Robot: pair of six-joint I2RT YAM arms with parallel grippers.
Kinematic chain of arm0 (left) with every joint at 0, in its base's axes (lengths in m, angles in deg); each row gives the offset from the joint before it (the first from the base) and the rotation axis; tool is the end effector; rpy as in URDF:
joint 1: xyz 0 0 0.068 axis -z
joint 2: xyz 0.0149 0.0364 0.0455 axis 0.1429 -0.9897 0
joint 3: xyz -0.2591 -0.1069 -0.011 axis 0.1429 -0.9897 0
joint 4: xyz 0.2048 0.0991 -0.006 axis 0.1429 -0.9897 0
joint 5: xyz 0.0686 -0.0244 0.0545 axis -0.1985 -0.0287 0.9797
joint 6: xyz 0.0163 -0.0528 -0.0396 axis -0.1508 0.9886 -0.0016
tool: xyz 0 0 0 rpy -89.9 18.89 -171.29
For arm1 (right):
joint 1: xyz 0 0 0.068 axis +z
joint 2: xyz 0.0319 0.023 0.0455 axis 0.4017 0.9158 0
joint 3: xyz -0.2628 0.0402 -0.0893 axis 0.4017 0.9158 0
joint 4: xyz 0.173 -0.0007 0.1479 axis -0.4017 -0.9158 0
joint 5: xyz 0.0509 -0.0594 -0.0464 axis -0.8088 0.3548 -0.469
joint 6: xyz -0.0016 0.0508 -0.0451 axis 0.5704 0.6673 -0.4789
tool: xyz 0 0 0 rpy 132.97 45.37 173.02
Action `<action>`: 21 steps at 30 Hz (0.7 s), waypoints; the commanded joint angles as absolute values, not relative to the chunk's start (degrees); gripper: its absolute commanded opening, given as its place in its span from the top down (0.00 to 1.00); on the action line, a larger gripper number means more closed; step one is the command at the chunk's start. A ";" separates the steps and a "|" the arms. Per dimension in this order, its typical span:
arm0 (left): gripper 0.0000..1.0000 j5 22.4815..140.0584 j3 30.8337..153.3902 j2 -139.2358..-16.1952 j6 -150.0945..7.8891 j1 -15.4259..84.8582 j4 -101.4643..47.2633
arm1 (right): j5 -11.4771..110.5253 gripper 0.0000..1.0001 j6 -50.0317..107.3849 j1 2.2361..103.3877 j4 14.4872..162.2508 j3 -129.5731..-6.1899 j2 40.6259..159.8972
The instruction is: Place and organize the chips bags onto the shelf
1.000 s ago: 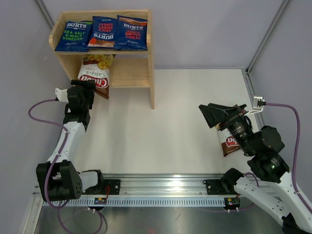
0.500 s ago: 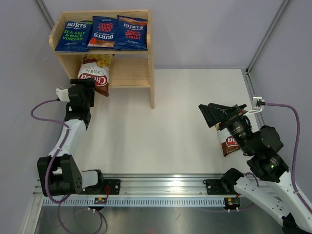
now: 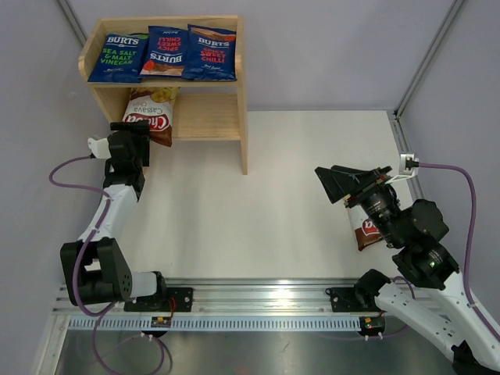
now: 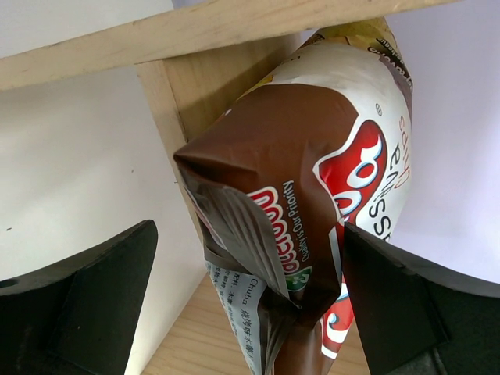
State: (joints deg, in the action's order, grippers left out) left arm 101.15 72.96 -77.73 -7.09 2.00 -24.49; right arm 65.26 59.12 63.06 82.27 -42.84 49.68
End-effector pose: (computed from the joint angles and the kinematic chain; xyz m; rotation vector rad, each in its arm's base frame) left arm 0.2856 0.0422 0.3139 -1.3638 1.3565 -0.6372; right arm 0.0709 0.0483 0.4092 0.1002 1.4115 1.0282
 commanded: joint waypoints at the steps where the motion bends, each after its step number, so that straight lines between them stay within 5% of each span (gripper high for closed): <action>1: 0.01 102.71 74.26 -76.76 -7.09 1.62 -23.41 | 67.45 0.00 57.72 63.32 84.75 -42.96 49.85; 16: 0.01 101.75 69.95 -64.72 -11.75 1.27 -21.64 | 65.35 0.01 53.86 63.41 80.35 -44.01 53.72; 21: 0.01 99.47 68.64 -56.99 -12.80 1.27 -31.71 | 63.75 0.01 46.66 63.32 65.81 -52.35 65.83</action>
State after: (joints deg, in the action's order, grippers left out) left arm 101.28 69.66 -61.64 -10.76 1.60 -26.33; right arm 64.45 52.58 63.06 74.57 -47.03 59.04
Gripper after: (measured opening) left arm 0.988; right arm 0.993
